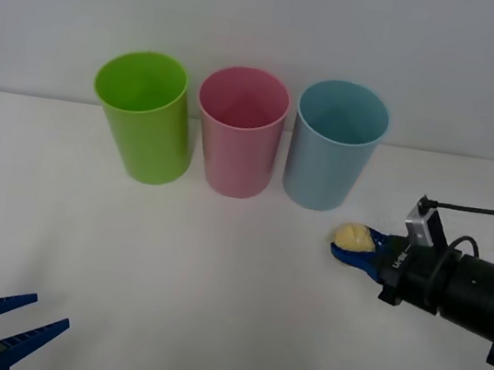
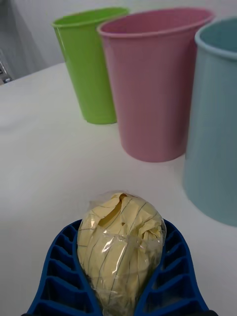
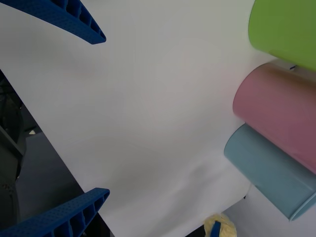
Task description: Put cans in the blue bin and PET bottles in the pink bin and trash in the green bin.
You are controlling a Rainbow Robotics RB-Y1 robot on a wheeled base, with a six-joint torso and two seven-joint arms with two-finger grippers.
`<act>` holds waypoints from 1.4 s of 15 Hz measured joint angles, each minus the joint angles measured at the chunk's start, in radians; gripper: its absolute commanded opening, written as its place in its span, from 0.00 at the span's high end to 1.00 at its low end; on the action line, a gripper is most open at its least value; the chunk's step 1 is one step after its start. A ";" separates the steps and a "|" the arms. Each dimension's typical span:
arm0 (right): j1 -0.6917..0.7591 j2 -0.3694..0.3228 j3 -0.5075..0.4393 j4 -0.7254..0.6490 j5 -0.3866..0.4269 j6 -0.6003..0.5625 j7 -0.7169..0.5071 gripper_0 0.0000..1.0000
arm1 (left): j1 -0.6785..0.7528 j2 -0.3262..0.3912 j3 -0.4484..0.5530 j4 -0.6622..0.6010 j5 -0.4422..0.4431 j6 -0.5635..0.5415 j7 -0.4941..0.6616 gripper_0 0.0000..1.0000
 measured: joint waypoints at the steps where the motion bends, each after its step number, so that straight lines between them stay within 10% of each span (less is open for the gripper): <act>1: 0.001 0.000 -0.042 -0.010 -0.055 -0.042 0.005 1.00 | 0.000 0.000 0.000 0.000 0.000 0.000 0.000 0.00; 9: -0.007 0.000 -0.144 -0.149 -0.332 -0.097 -0.021 1.00 | 0.000 0.000 0.000 0.000 0.000 0.000 0.000 0.00; 15: -0.173 0.000 -0.046 -0.206 -0.318 0.022 -0.190 1.00 | 0.000 0.000 0.000 0.000 0.000 0.000 0.000 0.00; 21: -0.390 0.001 0.187 -0.177 -0.135 0.290 -0.403 1.00 | 0.000 0.000 0.000 0.000 0.000 0.000 0.000 0.00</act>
